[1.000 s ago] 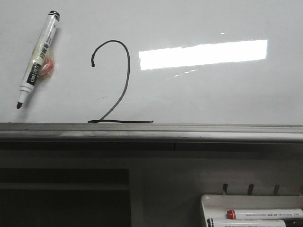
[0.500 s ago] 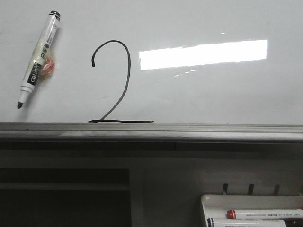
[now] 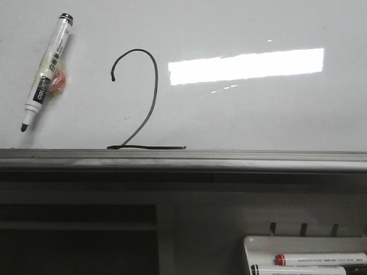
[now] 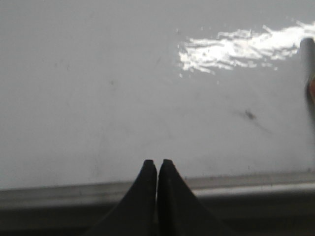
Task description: Write number 2 on whiteboard
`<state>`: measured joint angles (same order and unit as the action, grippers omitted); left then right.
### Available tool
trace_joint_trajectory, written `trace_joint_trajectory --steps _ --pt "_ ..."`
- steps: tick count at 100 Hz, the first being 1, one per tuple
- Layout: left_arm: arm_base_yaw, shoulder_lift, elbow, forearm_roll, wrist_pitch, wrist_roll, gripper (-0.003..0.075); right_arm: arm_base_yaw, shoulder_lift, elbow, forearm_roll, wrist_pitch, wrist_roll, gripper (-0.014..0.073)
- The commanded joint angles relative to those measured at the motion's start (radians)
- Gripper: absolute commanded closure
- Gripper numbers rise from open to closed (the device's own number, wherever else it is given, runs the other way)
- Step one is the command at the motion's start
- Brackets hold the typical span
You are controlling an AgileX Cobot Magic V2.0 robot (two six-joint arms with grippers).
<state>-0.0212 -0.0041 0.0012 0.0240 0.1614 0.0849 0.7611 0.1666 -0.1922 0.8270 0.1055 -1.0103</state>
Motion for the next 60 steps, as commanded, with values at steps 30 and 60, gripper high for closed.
trace_joint_trajectory --steps 30,60 --pt "0.004 -0.026 0.011 0.002 0.108 -0.01 0.0741 -0.001 0.006 -0.027 0.009 -0.05 -0.005 0.0645" --pt "0.004 -0.026 0.011 0.002 0.108 -0.01 0.0741 -0.001 0.006 -0.027 0.009 -0.05 -0.005 0.0645"
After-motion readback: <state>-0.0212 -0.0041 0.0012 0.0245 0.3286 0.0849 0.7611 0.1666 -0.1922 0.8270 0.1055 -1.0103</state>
